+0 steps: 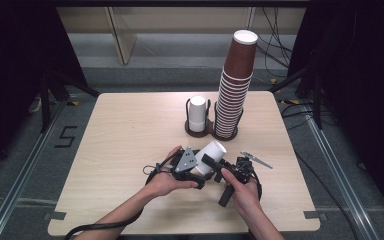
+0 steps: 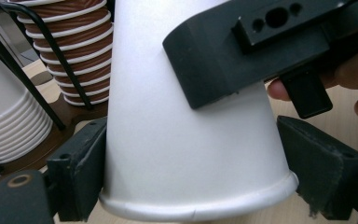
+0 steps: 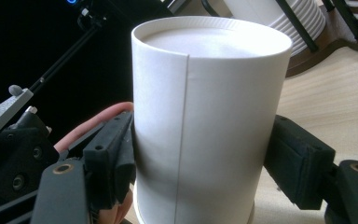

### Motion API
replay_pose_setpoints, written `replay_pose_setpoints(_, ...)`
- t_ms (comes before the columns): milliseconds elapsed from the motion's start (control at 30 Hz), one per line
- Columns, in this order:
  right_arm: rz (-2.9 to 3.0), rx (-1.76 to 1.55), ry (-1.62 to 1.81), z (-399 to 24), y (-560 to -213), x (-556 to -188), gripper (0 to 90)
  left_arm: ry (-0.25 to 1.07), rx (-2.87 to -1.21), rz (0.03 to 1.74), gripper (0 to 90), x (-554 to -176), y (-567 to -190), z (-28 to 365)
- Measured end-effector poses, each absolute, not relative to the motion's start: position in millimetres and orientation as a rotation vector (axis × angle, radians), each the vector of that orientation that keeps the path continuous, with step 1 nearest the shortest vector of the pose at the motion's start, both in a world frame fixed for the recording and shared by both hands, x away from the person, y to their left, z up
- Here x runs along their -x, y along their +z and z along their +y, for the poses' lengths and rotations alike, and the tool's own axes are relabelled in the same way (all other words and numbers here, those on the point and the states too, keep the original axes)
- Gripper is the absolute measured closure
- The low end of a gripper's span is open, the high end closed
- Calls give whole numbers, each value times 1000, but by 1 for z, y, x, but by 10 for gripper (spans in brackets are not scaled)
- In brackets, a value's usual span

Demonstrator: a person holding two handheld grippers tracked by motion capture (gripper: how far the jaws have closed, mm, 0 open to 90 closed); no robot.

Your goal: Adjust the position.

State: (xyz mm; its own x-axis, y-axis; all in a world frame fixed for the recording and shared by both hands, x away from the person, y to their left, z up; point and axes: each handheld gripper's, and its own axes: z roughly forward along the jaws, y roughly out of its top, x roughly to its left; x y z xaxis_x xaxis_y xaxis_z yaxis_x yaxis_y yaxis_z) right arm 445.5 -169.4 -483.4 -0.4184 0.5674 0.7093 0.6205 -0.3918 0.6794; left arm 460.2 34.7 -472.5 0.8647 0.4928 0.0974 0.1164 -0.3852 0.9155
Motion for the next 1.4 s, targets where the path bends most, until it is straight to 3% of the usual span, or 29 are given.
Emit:
replay_pose_setpoints(567, -1714, 1654, -1991, -170, -481, -446, 227, 447, -1944, 463, 248, -459, -470, 36)
replay_pose_setpoints(933, -1807, 1578, -2000, -169, -474, -444, 65, 469, -1972, 462, 259, -461, -467, 44)
replay_pose_setpoints(1067, -1880, 1516, -2005, -172, -471, -442, 61, 483, -1992, 471, 259, -464, -461, 53)
replay_pose_setpoints(1100, -1911, 1516, -2000, -174, -470, -441, 62, 537, -2002, 492, 259, -465, -458, 57)
replay_pose_setpoints(1200, -1998, 1487, -1976, -180, -469, -439, 64, 473, -2052, 446, 258, -468, -454, 65)
replay_pose_setpoints(1400, -2260, 1416, -1876, -194, -473, -437, 99, 524, -2158, 367, 257, -472, -443, 83)
